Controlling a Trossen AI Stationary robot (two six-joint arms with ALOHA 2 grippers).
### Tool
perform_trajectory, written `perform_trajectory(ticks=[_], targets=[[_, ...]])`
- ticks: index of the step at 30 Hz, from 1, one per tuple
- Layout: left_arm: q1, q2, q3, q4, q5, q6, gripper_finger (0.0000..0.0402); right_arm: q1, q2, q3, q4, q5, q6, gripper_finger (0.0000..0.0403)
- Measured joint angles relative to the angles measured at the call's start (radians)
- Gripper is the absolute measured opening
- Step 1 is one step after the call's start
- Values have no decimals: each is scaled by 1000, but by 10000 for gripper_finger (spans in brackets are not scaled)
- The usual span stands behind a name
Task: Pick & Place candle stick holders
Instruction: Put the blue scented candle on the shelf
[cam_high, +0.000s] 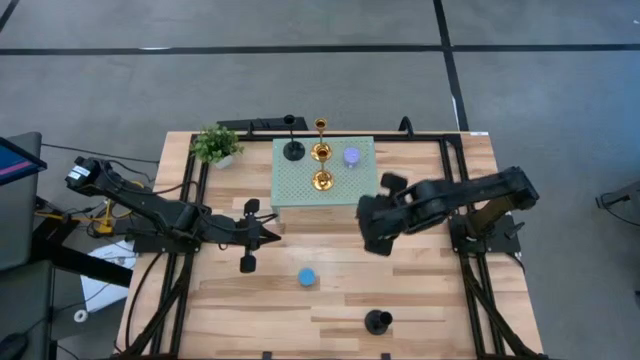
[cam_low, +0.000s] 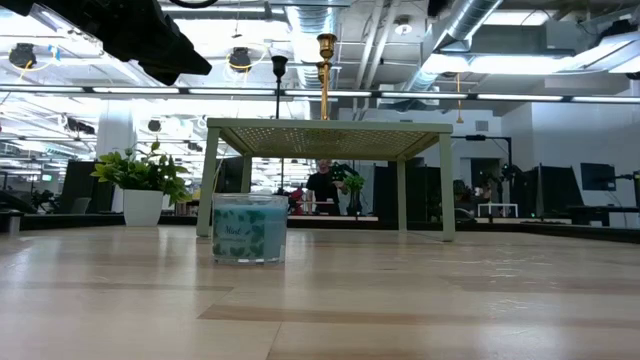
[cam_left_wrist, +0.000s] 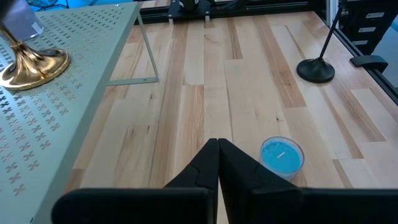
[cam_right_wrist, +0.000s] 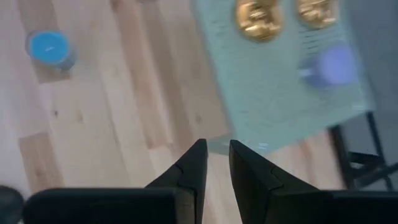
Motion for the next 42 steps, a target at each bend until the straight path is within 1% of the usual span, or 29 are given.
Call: perform_trajectory(ticks=[6, 10, 13, 19, 24, 28, 31, 37, 42], targets=[[0, 0, 0, 2, 0, 0, 8, 14, -108, -302, 253, -12, 0, 60], [0, 0, 0, 4, 0, 0, 8, 39, -172, -474, 429, -12, 0, 60], [0, 0, 0, 7, 0, 0, 8, 59, -215, -569, 555, -12, -2, 60], [0, 0, 0, 11, 0, 0, 8, 105, -271, -714, 709, -10, -3, 60], [0, 0, 0, 13, 0, 0, 8, 119, -285, -809, 904, -7, -5, 60], [0, 0, 0, 14, 0, 0, 8, 118, -269, -856, 1070, -12, -52, 60], [0, 0, 0, 14, 0, 0, 8, 118, -265, -860, 1142, -67, -74, 60], [0, 0, 0, 14, 0, 0, 8, 118, -259, -860, 1217, -140, -124, 60], [0, 0, 0, 19, 0, 0, 8, 118, -259, -861, 1208, -143, -130, 60]])
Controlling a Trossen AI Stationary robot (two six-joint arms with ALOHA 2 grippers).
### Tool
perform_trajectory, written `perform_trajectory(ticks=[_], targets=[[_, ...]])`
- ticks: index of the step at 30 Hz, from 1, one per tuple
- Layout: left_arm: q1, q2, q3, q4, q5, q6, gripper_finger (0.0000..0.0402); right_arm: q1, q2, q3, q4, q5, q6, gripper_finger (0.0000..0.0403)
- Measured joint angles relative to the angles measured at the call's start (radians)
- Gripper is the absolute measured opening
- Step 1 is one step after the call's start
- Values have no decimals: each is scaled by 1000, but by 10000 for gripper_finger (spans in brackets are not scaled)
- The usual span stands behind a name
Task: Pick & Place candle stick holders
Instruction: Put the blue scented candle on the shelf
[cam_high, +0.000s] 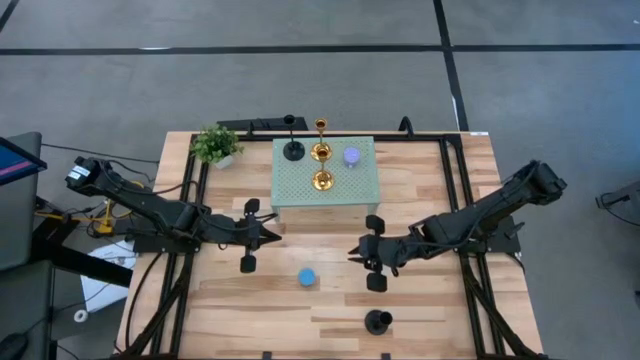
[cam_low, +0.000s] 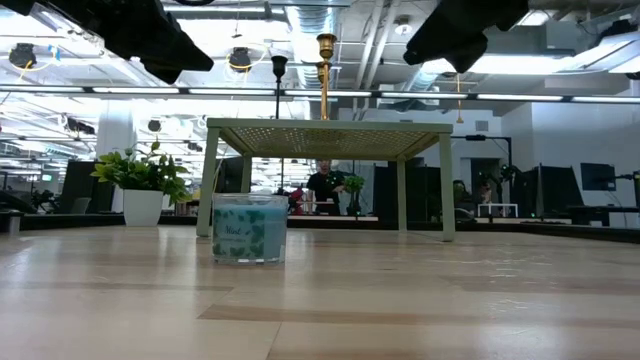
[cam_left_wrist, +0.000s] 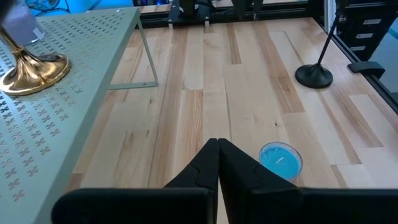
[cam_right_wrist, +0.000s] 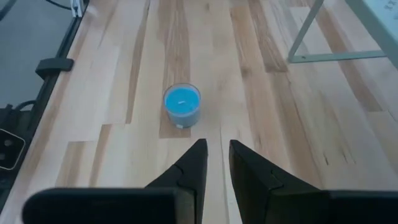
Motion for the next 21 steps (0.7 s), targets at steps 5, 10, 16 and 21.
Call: perform_trajectory(ticks=[5, 10, 16, 21], targets=[[0, 0, 0, 17, 0, 0, 8, -11, 0, 0, 7, 0, -79, 60], [0, 0, 0, 25, 2, 1, 8, -55, 0, 0, 46, -1, -152, 60], [0, 9, 0, 28, 139, 96, 8, -102, 0, 0, 105, 0, -187, 60], [-5, 72, 0, 70, 225, 38, 8, -127, 0, 0, 107, 1, -187, 60]])
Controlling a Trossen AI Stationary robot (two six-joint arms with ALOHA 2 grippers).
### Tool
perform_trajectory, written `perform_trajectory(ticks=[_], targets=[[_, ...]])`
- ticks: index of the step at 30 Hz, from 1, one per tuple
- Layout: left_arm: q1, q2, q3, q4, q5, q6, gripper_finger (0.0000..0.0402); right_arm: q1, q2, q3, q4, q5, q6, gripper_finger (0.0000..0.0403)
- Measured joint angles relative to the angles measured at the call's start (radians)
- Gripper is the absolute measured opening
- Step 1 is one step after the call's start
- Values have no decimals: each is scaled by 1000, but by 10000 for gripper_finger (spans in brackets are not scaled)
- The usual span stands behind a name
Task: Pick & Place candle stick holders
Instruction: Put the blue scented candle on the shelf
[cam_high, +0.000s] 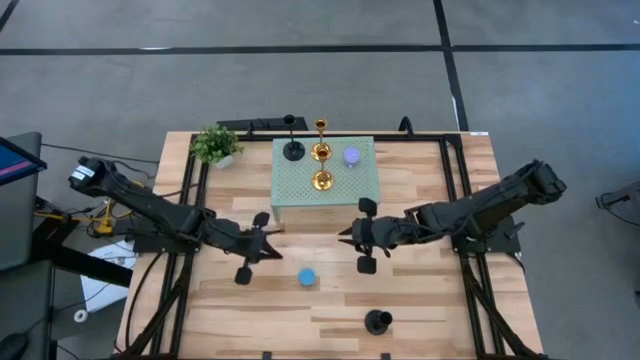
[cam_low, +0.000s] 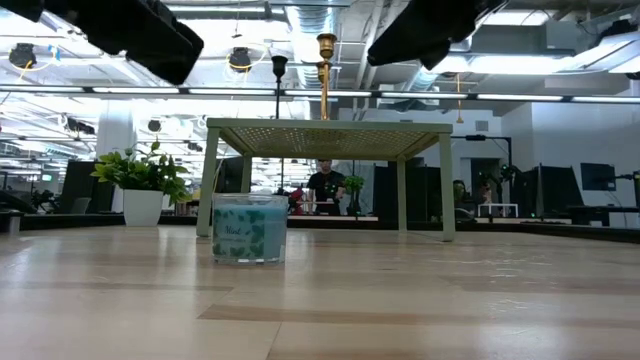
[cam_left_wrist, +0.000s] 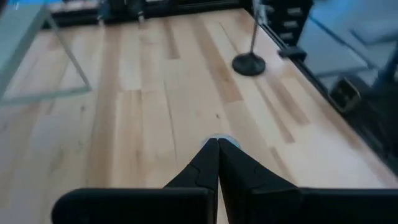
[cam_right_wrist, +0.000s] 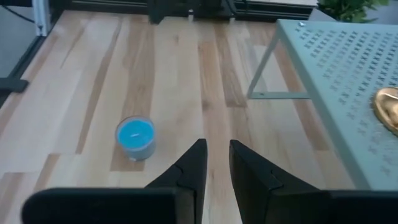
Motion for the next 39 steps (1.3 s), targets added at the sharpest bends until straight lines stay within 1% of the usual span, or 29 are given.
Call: perform_trajectory(ticks=[2, 4, 7, 14, 17, 22, 27, 29, 30, 33, 37, 39], targets=[[6, 37, 0, 47, -35, -92, 8, -8, 0, 0, -2, 0, 0, 60], [17, 78, 0, 89, -45, -165, 8, -15, 0, 0, -7, 0, 0, 60], [19, 133, 0, 124, -46, -227, 8, -16, 0, 0, -34, 1, 0, 60], [19, 246, 0, 127, -38, -362, 13, -4, 0, 0, -137, 2, 3, 60], [34, 269, 0, 128, -34, -438, 34, -4, 0, 0, -151, 2, 3, 60], [71, 289, 0, 130, -30, -608, 85, -5, 0, 0, -151, 2, 1, 60], [87, 302, 0, 136, 30, -692, 127, -5, 0, 0, -164, 2, 0, 60], [83, 306, 0, 141, 57, -684, 138, -5, 0, 0, -200, 2, 0, 60], [78, 307, 0, 142, 74, -653, 143, -5, 0, 0, -220, 2, 1, 60], [49, 308, 0, 143, 78, -499, 155, -5, 0, 0, -275, 2, 1, 60], [8, 339, 0, 146, -3, -283, 173, -7, 0, 0, -303, 2, 1, 60], [-9, 373, 0, 146, -36, -235, 181, -7, 0, 0, -303, 3, 1, 60]])
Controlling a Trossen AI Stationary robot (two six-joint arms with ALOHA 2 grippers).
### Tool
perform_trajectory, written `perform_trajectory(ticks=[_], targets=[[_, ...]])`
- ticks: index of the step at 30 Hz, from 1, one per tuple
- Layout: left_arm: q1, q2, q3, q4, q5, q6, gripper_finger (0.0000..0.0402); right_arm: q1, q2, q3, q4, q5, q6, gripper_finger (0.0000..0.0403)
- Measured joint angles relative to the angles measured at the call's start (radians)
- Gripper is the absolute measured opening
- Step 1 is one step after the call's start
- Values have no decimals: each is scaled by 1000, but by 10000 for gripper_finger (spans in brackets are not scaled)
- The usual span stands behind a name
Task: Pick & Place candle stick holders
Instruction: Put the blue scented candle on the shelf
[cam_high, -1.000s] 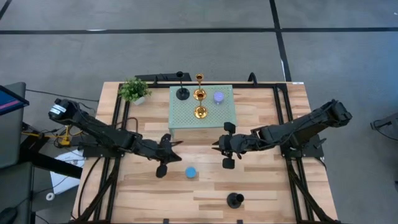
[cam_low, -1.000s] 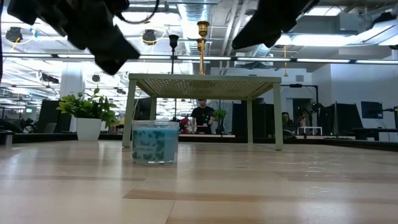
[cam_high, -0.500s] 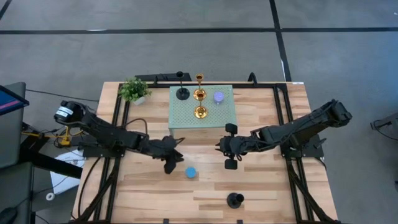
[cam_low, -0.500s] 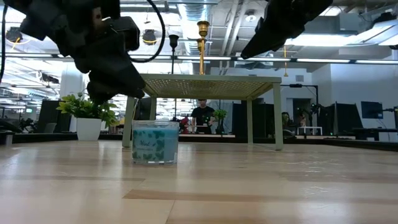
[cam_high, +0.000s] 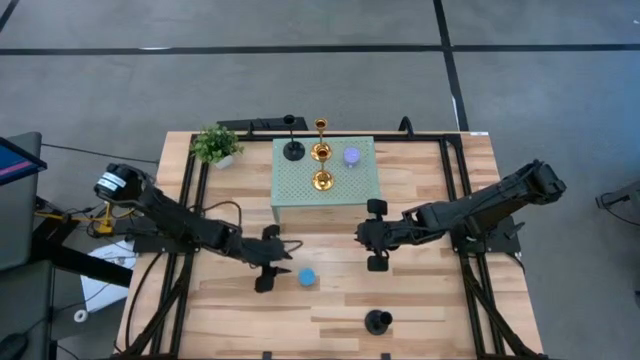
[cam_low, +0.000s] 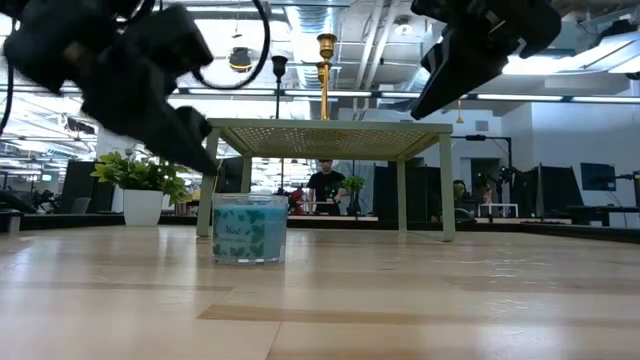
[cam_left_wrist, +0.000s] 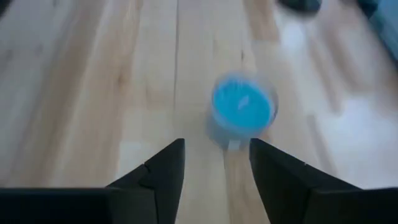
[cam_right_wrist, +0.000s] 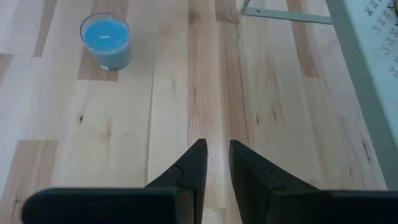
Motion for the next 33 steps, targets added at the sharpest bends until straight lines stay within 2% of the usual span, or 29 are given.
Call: perform_trajectory(ticks=[8, 19, 23, 33], targets=[[-32, 179, 0, 55, -5, 8, 183, 0, 0, 0, 6, 0, 3, 60], [-31, 367, 1, 342, -22, 16, 165, 0, 0, 1, 37, 0, 11, 60], [-31, 393, 1, 410, -12, 16, 169, 0, 0, 1, 38, 1, 10, 60], [-31, 394, 1, 411, 19, -39, 204, 0, 0, 1, 56, 0, 11, 60]])
